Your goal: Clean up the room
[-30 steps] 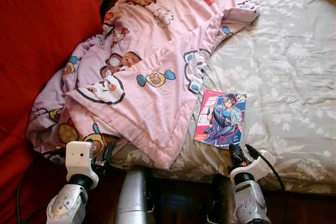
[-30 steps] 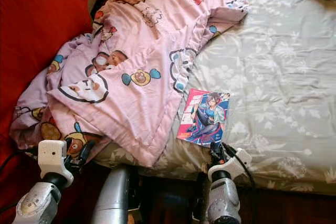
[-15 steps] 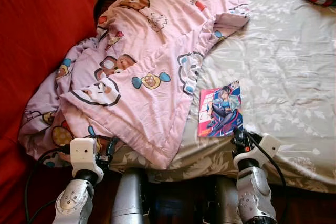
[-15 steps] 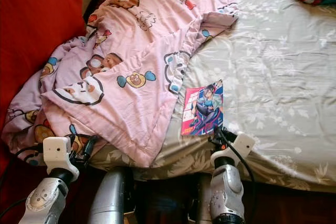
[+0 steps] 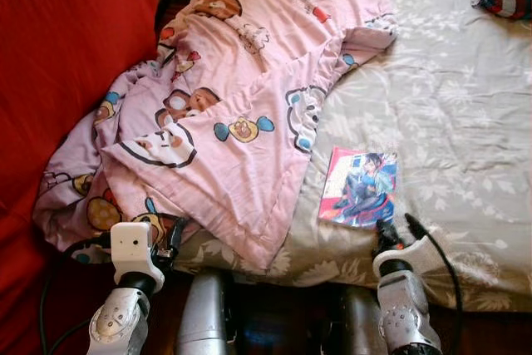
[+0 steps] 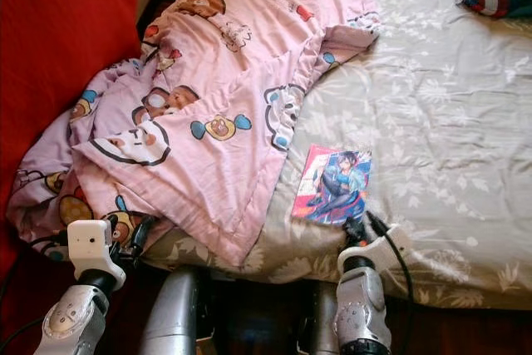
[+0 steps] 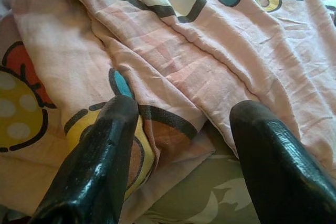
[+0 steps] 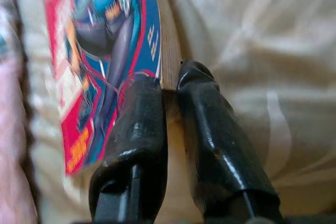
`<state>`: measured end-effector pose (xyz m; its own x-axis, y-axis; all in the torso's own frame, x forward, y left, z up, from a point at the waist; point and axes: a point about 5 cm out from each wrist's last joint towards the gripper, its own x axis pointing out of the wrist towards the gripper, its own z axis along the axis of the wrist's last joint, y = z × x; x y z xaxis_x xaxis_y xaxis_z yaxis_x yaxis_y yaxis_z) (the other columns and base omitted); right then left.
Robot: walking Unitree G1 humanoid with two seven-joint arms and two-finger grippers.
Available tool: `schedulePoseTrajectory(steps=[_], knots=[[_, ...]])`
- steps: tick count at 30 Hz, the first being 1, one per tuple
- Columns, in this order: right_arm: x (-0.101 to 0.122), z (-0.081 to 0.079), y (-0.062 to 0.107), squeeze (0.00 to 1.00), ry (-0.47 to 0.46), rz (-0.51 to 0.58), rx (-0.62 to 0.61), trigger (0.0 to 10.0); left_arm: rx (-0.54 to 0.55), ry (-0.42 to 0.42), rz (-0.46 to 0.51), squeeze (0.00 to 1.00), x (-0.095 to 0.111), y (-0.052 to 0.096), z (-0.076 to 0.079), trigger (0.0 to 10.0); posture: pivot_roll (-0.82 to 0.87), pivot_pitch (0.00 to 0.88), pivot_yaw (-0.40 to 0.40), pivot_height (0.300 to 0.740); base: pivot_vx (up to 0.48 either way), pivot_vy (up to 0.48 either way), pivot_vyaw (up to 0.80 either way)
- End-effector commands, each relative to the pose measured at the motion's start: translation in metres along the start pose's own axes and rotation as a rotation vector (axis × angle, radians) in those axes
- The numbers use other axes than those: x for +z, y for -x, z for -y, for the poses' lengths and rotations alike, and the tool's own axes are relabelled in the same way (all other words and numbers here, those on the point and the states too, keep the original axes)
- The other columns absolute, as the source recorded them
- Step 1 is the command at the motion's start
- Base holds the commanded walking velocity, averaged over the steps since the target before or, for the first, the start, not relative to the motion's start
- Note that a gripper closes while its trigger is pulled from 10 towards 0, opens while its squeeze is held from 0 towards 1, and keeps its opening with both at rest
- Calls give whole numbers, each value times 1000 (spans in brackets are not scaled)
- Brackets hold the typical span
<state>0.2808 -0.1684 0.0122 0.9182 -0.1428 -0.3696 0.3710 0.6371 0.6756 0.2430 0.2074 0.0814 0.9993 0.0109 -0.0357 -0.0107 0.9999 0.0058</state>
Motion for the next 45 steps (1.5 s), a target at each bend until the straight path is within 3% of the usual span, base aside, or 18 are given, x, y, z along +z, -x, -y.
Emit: schedulePoseTrajectory(steps=[1, 4, 10, 13, 19, 24, 25, 26, 31, 32, 33, 34, 35, 36, 37, 40, 41, 45], knots=[[-19, 23, 10, 0, -83, -64, -109, 0, 5, -26, -30, 0, -8, 5, -2, 10000, 175, 206, -27, 598, 0, 0, 0], [-19, 28, 11, 0, -175, -72, -139, 0, 6, -26, -30, 0, -8, 6, -2, 10000, 172, 205, -26, 598, 0, 0, 0], [-26, 31, 11, 0, -194, -127, -135, 0, 2, -27, -33, 0, -9, 7, -1, 10000, 173, 204, -24, 598, 0, 0, 0], [-35, 40, 15, 0, -212, -164, -188, 0, 1, -28, -34, 0, -10, 8, -1, 10000, 177, 206, -23, 598, 0, 0, 0], [-28, 43, 14, 0, -287, -107, -201, 0, 4, -35, -34, 0, -9, 9, -3, 10000, 180, 208, -22, 598, 0, 0, 0], [-25, 41, 11, 0, -288, -93, -188, 0, -3, -37, -36, 0, -10, 9, -1, 10000, 179, 206, -24, 598, 0, 0, 0], [-25, 41, 11, 0, -288, -93, -187, 7529, -4, -38, -36, 0, -10, 9, 0, 10000, 179, 207, -23, 598, 0, 0, 0], [-25, 40, 11, 149, -287, -93, -185, 9333, -6, -39, -36, 0, -10, 9, 0, 10000, 179, 206, -25, 598, 0, 0, 0], [-26, 39, 10, 157, -277, -96, -178, 10000, -4, -41, -37, 0, -11, 10, 0, 10000, 180, 206, -25, 598, 0, 0, 0], [-26, 39, 10, 259, -277, -97, -177, 10000, -4, -41, -37, 0, -11, 10, 0, 10000, 180, 206, -25, 598, 0, 0, 0], [-26, 39, 10, 259, -276, -97, -177, 10000, -3, -41, -38, 0, -11, 10, -1, 10000, 180, 207, -26, 598, 0, 0, 0], [-26, 39, 10, 639, -276, -97, -173, 10000, -3, -42, -38, 0, -11, 10, -1, 10000, 180, 208, -26, 598, 0, 0, 0], [-26, 39, 10, 639, -276, -97, -171, 10000, -3, -42, -38, 0, -11, 10, -1, 10000, 181, 208, -25, 598, 0, 0, 0], [-26, 38, 10, 890, -271, -98, -168, 10000, -3, -43, -38, 0, -11, 10, -1, 10000, 180, 207, -25, 598, 0, 0, 0], [-26, 39, 10, 988, -268, -98, -167, 10000, -3, -44, -39, 0, -11, 10, -1, 10000, 179, 207, -25, 598, 0, 0, 0], [-26, 39, 10, 988, -262, -99, -166, 10000, -3, -44, -40, 0, -11, 10, -1, 10000, 180, 207, -25, 598, 0, 0, 0], [-26, 39, 9, 863, -255, -101, -168, 10000, -4, -43, -41, 0, -12, 10, 0, 10000, 180, 207, -25, 598, 0, 0, 0], [-26, 38, 9, 835, -258, -99, -157, 10000, -5, -44, -41, 0, -12, 10, 0, 10000, 180, 207, -25, 598, 0, 0, 0]])
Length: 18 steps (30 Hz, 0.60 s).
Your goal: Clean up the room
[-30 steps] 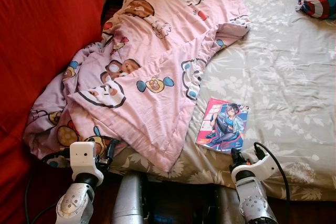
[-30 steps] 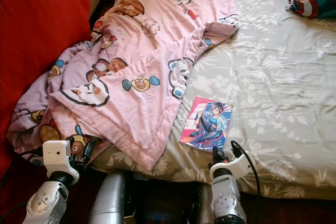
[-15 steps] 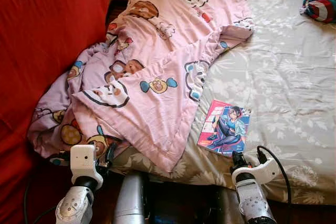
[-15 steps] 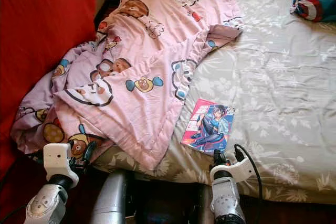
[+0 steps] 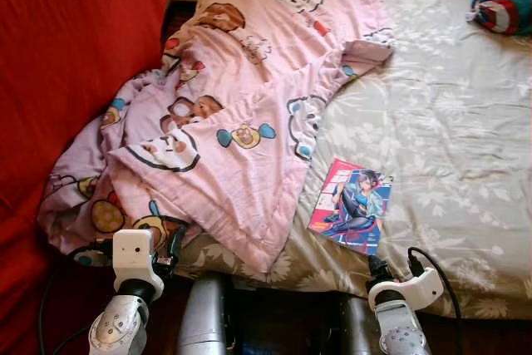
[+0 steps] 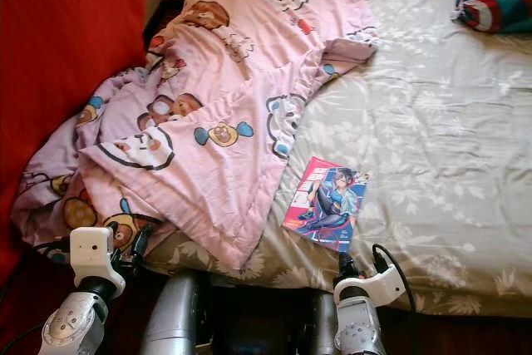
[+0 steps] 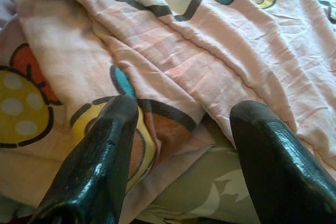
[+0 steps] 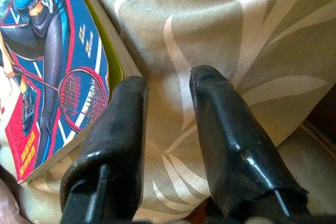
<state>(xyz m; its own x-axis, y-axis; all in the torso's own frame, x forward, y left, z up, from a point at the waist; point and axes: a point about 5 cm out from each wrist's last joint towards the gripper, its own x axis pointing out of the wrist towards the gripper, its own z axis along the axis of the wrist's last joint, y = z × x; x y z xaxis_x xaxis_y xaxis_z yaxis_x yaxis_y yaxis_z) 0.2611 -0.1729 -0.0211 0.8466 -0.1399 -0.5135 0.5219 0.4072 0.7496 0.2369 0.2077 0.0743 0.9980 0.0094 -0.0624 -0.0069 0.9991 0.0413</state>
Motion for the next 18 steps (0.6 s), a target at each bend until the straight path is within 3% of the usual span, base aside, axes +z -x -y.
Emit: schedulePoseTrajectory(steps=[1, 4, 5, 13, 15, 18], knots=[[-5, 6, 2, 831, -4, -8, -21, 10000, -3, -8, -14, 0, -5, 4, 1, 10000, 180, 207, -25, 598, 0, 0, 0], [-5, 6, 2, 808, 9, -11, -24, 9765, -2, -10, -15, 0, -5, 4, 0, 10000, 179, 207, -24, 598, 0, 0, 0], [-5, 7, 2, 35, 43, -15, -19, 10000, -2, -10, -15, 0, -5, 4, 1, 10000, 181, 207, -25, 598, 0, 0, 0], [-1, -3, 2, 0, 34, 34, 71, 10000, 0, -12, -16, 0, -5, 5, -1, 10000, 184, 211, -24, 598, 0, 0, 0], [7, -11, 8, 0, 21, 112, 131, 10000, -2, -10, -21, 0, -6, 7, -1, 10000, 183, 212, -22, 598, 0, 0, 0], [10, -13, 10, 0, 25, 129, 151, 10000, -5, -9, -22, 0, -6, 8, 0, 10000, 182, 213, -22, 598, 0, 0, 0]])
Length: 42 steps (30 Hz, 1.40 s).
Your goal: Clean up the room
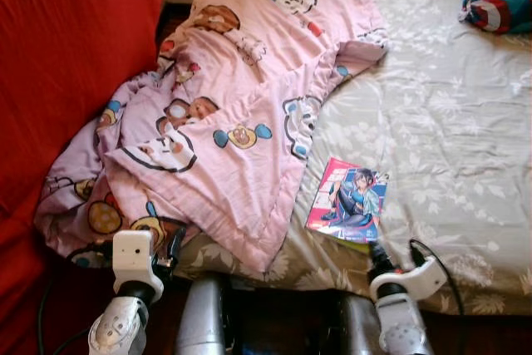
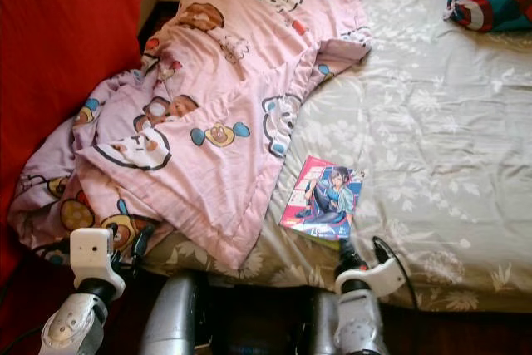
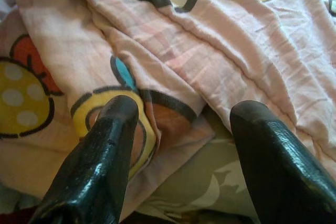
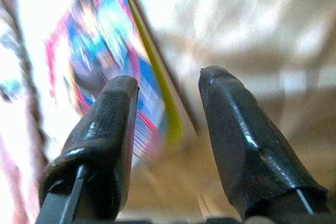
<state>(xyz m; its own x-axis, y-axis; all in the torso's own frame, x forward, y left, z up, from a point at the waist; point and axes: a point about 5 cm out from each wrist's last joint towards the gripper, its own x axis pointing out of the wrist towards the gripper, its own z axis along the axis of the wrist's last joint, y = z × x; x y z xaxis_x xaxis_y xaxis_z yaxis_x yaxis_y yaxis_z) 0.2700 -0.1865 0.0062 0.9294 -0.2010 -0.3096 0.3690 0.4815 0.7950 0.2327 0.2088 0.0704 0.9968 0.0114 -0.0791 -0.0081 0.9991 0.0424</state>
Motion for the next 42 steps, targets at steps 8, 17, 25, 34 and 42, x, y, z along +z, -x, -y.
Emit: schedulePoseTrajectory(steps=[8, 17, 25, 34, 42], knots=[[-7, -2, 5, 0, -29, -1, 15, 10000, -12, -7, -6, 0, -2, 3, 2, 10000, 181, 212, -21, 598, 0, 0, 0], [-18, 1, -6, 0, -5, -101, 5, 10000, -15, -21, -13, 0, -2, 5, 1, 10000, 200, 228, -10, 598, 0, 0, 0], [-12, -1, -15, 0, -7, -91, -2, 10000, -20, -44, -22, 0, -2, 10, -3, 10000, 212, 243, 6, 598, 0, 0, 0], [-11, -4, -19, 0, -42, -86, 22, 10000, -30, -63, -29, 0, -2, 14, -5, 10000, 222, 249, 19, 598, 0, 0, 0], [-14, 2, -16, 0, -66, -102, 5, 10000, -40, -76, -34, 0, 0, 16, -7, 10000, 231, 256, 30, 598, 0, 0, 0]])
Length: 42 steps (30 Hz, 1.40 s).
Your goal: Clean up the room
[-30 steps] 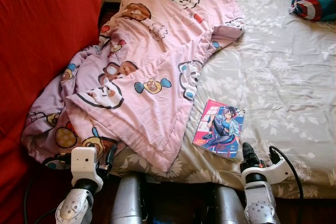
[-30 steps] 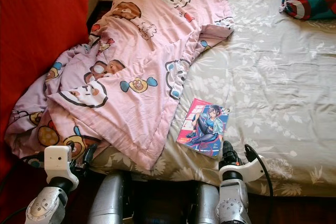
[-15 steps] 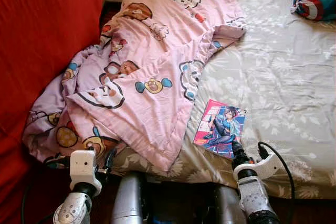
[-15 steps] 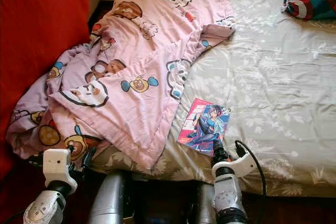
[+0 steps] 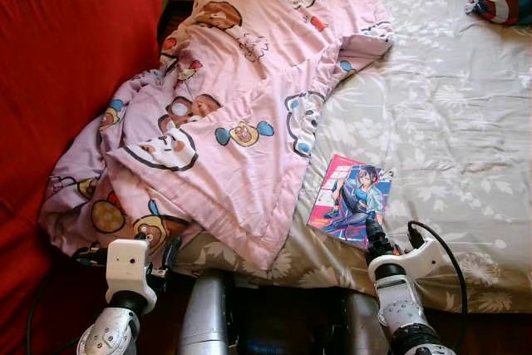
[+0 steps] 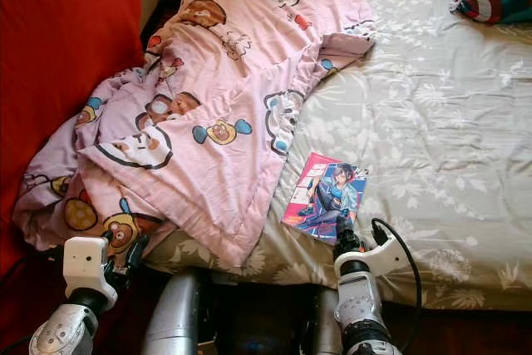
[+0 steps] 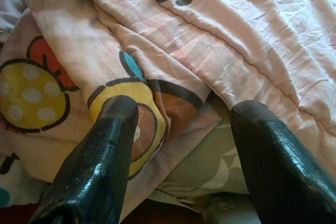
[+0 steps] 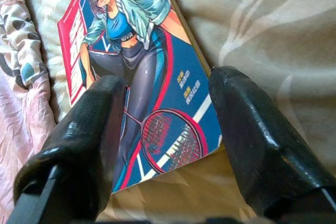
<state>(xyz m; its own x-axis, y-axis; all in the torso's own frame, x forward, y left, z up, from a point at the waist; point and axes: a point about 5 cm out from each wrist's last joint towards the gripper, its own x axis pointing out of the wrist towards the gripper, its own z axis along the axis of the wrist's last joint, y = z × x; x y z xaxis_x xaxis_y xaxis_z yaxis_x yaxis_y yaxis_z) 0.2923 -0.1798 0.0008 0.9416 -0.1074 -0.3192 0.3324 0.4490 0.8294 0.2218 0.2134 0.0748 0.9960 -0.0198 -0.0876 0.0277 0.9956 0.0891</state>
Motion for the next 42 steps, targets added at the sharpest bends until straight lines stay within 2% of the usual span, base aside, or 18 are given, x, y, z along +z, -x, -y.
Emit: schedulePoseTrajectory(steps=[1, 11, 21, 28, 29, 30, 31, 42], knots=[[-5, 11, 5, 0, -25, -18, -41, 10000, -9, -28, -28, 0, -4, 5, -2, 10000, 232, 257, 31, 598, 0, 0, 0], [-3, 27, 12, 0, -52, -24, -72, 10000, -22, -50, -41, 0, -3, 9, -3, 10000, 248, 267, 48, 598, 0, 0, 0], [-16, 29, 15, 0, -86, -128, -35, 10000, -38, -69, -47, 0, -2, 11, -4, 10000, 260, 270, 60, 598, 0, 0, 0], [-18, 24, 13, 0, -83, -132, -10, 10000, -42, -79, -47, 0, -1, 10, -5, 10000, 260, 266, 65, 598, 0, 0, 0], [-17, 23, 13, 0, -81, -125, -10, 2902, -44, -81, -45, 0, 0, 9, -5, 10000, 259, 264, 65, 598, 0, 0, 0], [-17, 23, 13, 0, -79, -123, -12, 2078, -44, -81, -44, 0, 0, 9, -5, 10000, 259, 264, 65, 598, 0, 0, 0], [-16, 23, 12, 0, -80, -120, -11, 0, -46, -82, -43, 0, 1, 8, -4, 10000, 259, 264, 66, 598, 0, 0, 0], [-7, 22, 9, 0, -82, -79, -7, 0, -49, -87, -41, 0, 0, 6, -2, 10000, 255, 256, 58, 598, 0, 0, 0]])
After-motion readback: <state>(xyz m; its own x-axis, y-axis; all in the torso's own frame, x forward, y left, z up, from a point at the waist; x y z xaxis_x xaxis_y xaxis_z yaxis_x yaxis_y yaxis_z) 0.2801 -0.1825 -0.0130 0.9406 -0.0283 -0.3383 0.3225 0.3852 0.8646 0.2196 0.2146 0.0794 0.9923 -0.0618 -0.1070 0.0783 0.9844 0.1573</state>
